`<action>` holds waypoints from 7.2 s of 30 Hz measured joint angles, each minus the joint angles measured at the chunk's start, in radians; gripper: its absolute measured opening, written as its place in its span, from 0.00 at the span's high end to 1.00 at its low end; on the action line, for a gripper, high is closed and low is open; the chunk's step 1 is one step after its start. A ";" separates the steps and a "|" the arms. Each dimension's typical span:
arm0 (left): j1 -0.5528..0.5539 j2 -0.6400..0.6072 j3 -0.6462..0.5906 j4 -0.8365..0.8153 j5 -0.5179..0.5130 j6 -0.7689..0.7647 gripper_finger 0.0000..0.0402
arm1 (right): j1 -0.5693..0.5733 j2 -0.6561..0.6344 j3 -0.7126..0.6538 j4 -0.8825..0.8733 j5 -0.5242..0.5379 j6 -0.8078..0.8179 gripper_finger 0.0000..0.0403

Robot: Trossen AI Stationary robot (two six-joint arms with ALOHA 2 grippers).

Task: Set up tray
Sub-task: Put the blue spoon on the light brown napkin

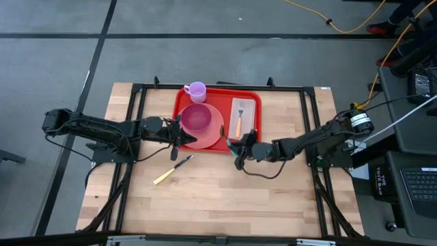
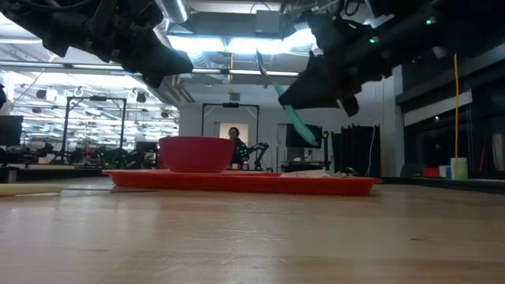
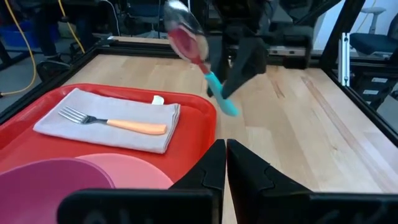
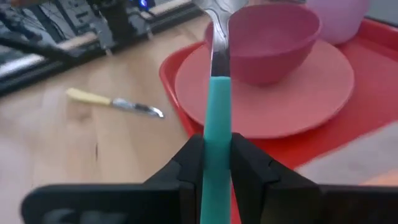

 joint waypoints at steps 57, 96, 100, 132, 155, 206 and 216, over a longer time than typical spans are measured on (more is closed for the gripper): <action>0.298 -0.002 0.000 -0.029 0.110 0.278 0.99 | -0.411 0.040 0.289 -0.531 -0.216 0.501 0.85; 0.296 -0.002 0.000 -0.020 0.114 0.271 0.99 | -0.476 0.227 0.288 -0.536 -0.298 0.668 0.85; 0.296 -0.002 0.000 -0.020 0.113 0.271 0.98 | -0.476 0.227 0.288 -0.557 -0.280 0.666 0.85; 0.296 -0.002 0.000 -0.021 0.114 0.270 0.99 | -0.514 0.227 0.504 -0.877 -0.352 0.643 0.85; 0.296 -0.002 0.000 0.036 0.114 0.268 0.99 | -0.460 0.227 0.506 -0.846 -0.372 0.727 0.85; 0.295 -0.002 0.000 0.097 0.117 0.118 0.98 | -0.553 0.471 0.797 -1.170 -0.434 0.747 0.85; 0.295 -0.002 0.000 0.097 0.117 0.120 0.99 | -0.555 0.470 0.797 -1.189 -0.436 0.800 0.85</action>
